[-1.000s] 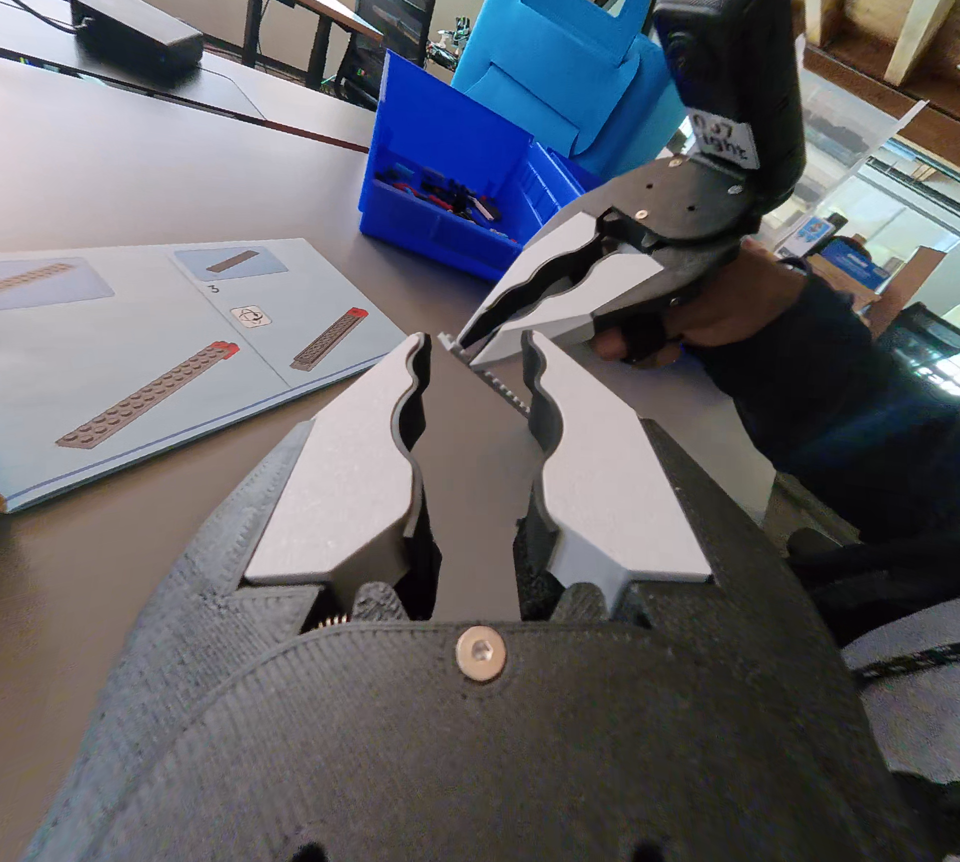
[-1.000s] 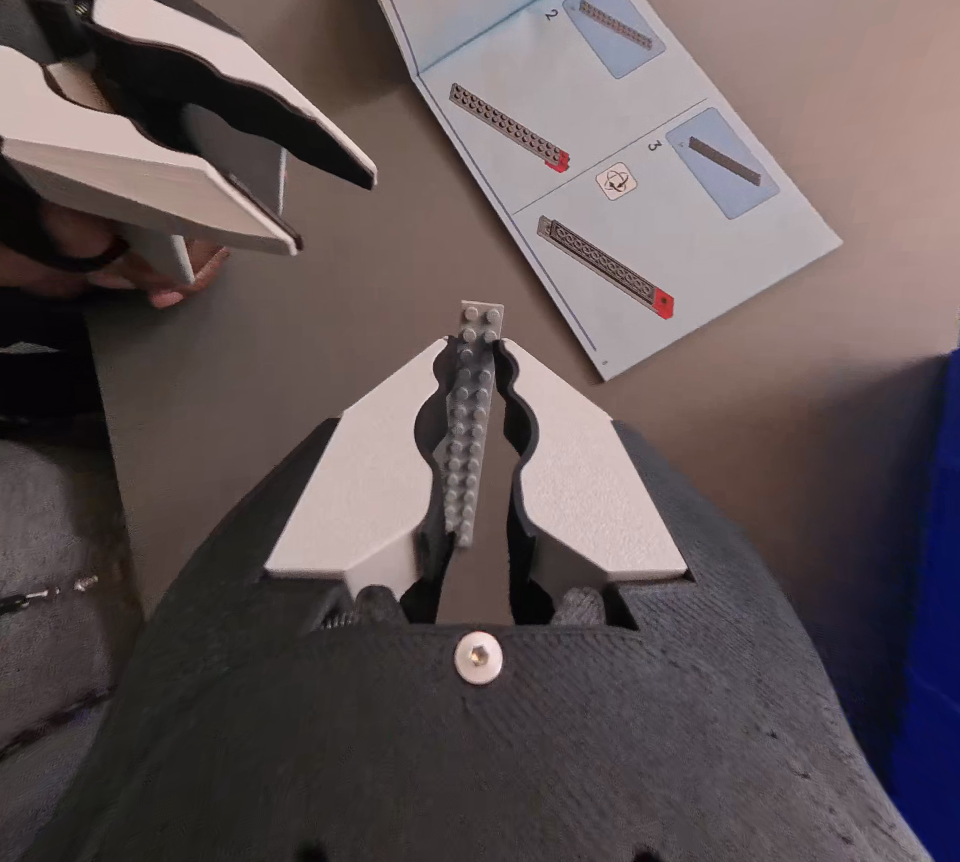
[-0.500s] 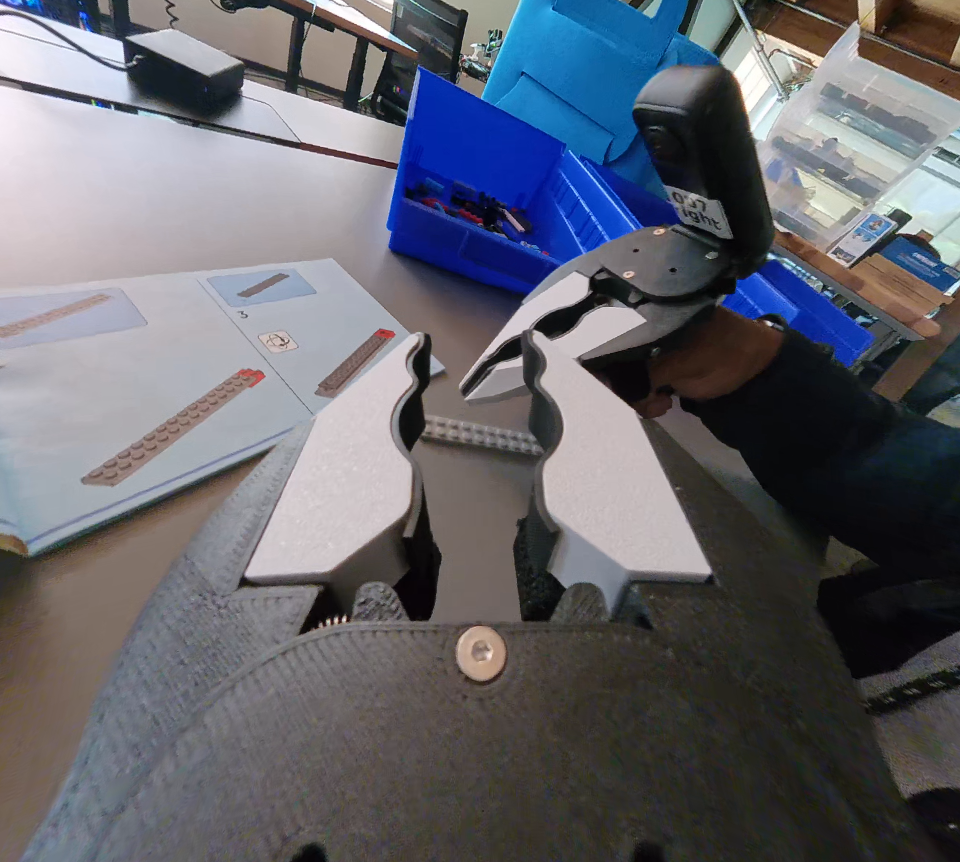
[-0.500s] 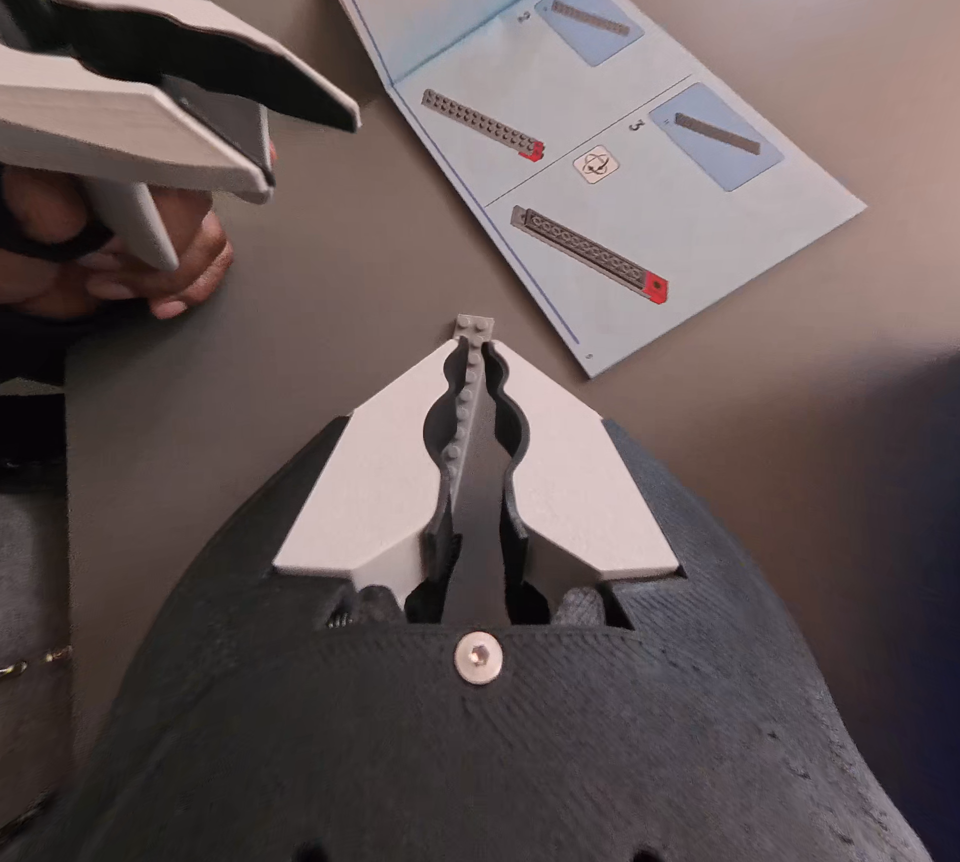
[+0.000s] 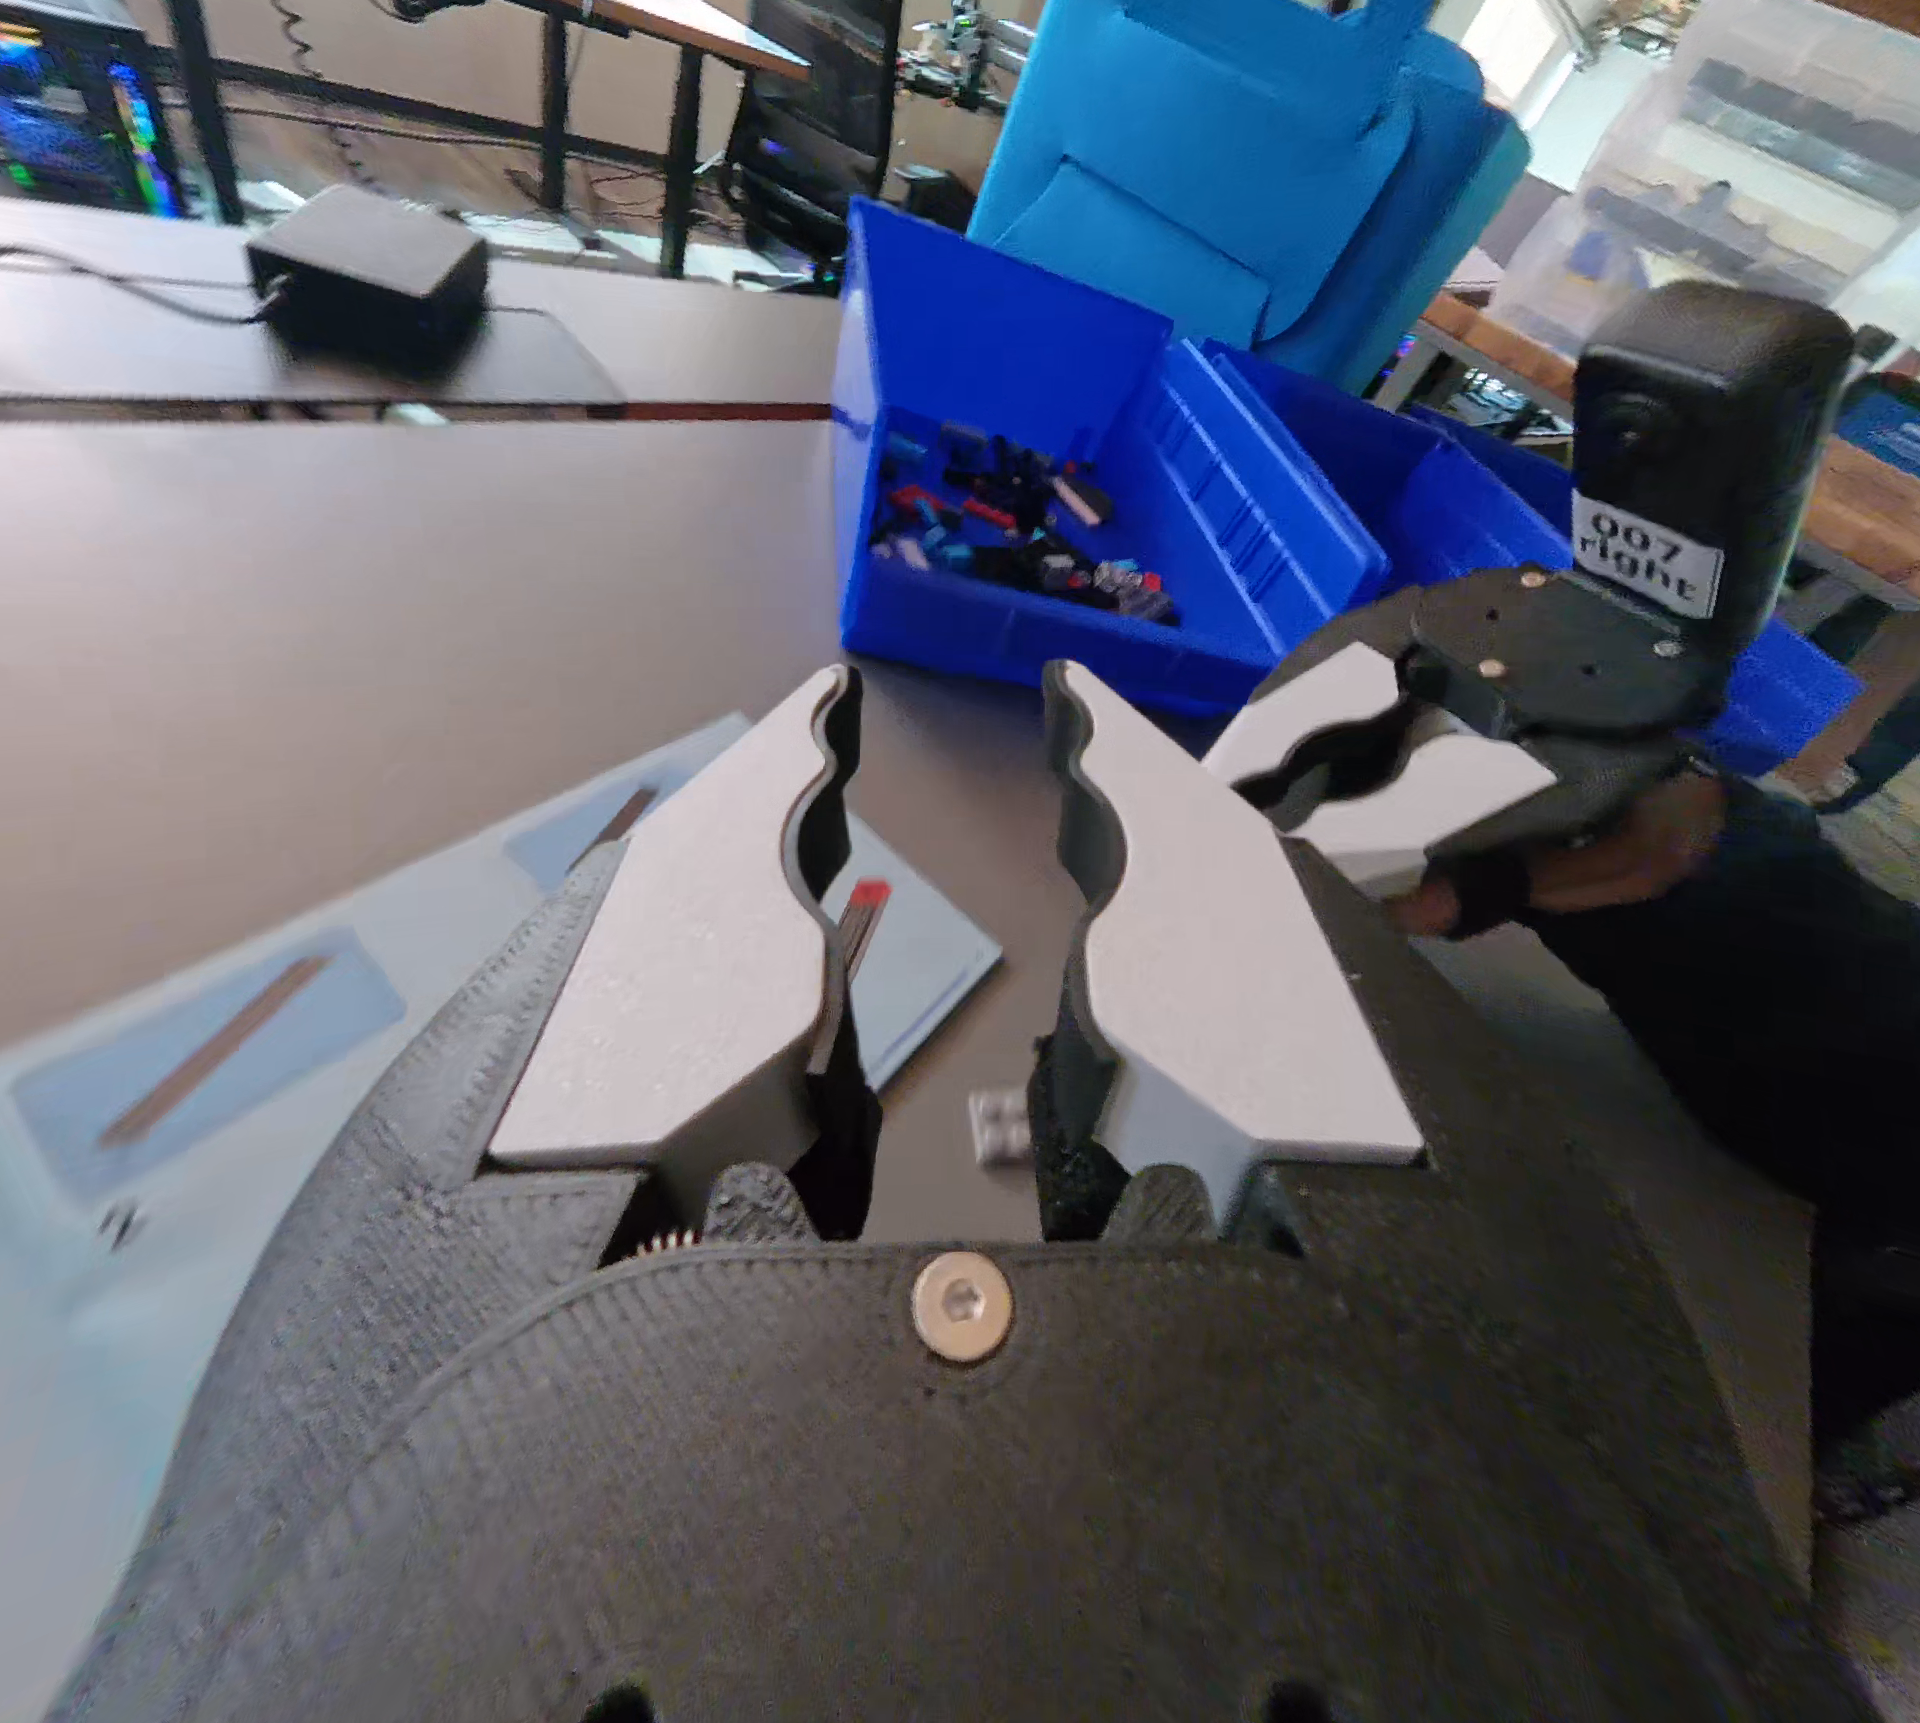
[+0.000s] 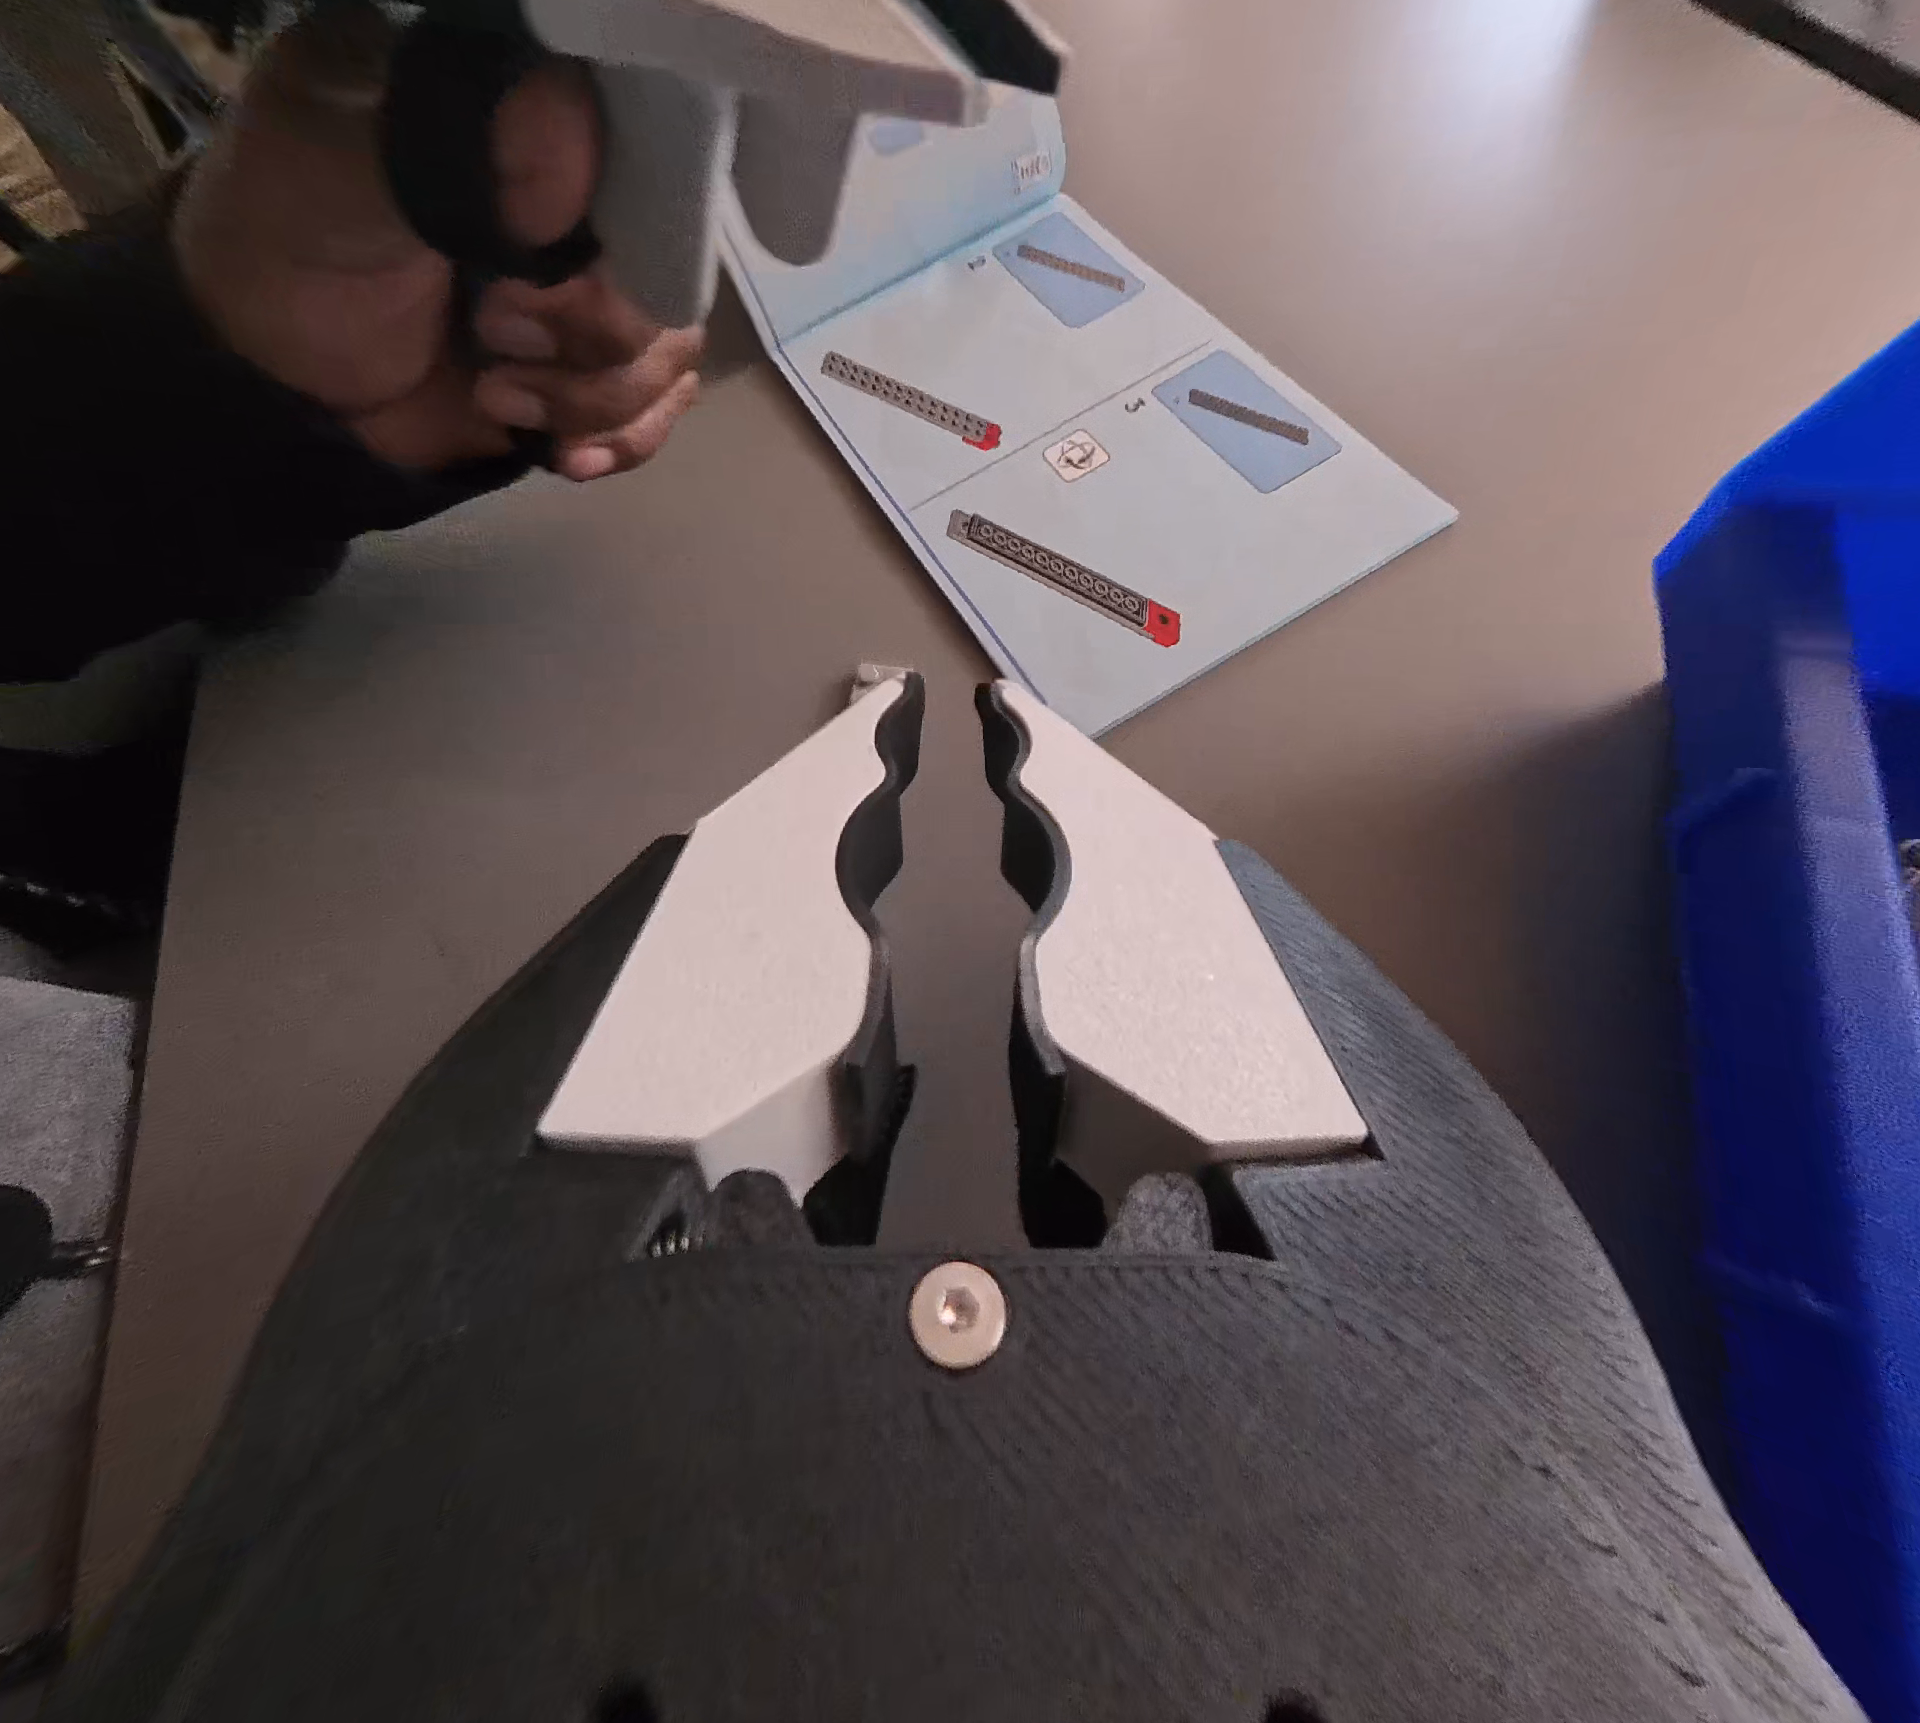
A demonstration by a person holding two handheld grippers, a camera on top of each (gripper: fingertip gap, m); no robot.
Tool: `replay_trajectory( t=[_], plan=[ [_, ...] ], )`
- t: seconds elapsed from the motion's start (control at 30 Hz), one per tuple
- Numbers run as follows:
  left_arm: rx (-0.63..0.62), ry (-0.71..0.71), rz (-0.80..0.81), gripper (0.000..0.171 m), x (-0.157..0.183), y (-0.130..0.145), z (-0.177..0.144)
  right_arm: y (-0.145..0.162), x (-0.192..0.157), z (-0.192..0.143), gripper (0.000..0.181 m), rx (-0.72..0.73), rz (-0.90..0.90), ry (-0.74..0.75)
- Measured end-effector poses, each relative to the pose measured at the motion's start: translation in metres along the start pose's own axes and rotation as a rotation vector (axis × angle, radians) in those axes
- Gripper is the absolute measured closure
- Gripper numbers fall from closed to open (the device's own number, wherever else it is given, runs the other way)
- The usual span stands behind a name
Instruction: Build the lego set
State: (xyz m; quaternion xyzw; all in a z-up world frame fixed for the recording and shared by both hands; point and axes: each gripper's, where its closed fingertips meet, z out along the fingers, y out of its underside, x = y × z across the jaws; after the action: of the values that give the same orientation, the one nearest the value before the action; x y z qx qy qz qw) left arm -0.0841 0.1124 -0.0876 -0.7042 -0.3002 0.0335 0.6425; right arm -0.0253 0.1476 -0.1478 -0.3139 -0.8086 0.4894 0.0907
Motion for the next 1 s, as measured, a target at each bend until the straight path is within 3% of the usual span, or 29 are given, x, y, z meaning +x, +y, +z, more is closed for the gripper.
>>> replay_trajectory(
  t=[0.13,0.3,0.47,0.63,0.8,1.0],
  plan=[
    [0.001,0.102,0.035,0.136,0.012,-0.019,0.047,-0.012,0.006,-0.015,0.167,0.065,-0.024,0.033],
    [-0.017,0.173,0.017,0.136,0.010,-0.015,0.085,-0.014,0.023,-0.026,0.167,0.138,-0.013,0.067],
    [0.003,0.107,0.092,0.135,-0.020,-0.046,0.040,-0.012,0.030,-0.025,0.167,0.160,0.005,0.080],
    [0.044,0.060,0.062,0.135,-0.064,-0.077,-0.010,-0.012,0.021,-0.017,0.167,0.160,-0.025,0.068],
    [0.015,-0.023,0.070,0.135,-0.100,-0.077,-0.034,-0.016,0.014,-0.018,0.167,0.156,-0.063,0.075],
    [-0.041,-0.050,0.093,0.135,-0.118,-0.067,-0.042,-0.017,0.007,-0.019,0.167,0.167,-0.048,0.034]
  ],
)
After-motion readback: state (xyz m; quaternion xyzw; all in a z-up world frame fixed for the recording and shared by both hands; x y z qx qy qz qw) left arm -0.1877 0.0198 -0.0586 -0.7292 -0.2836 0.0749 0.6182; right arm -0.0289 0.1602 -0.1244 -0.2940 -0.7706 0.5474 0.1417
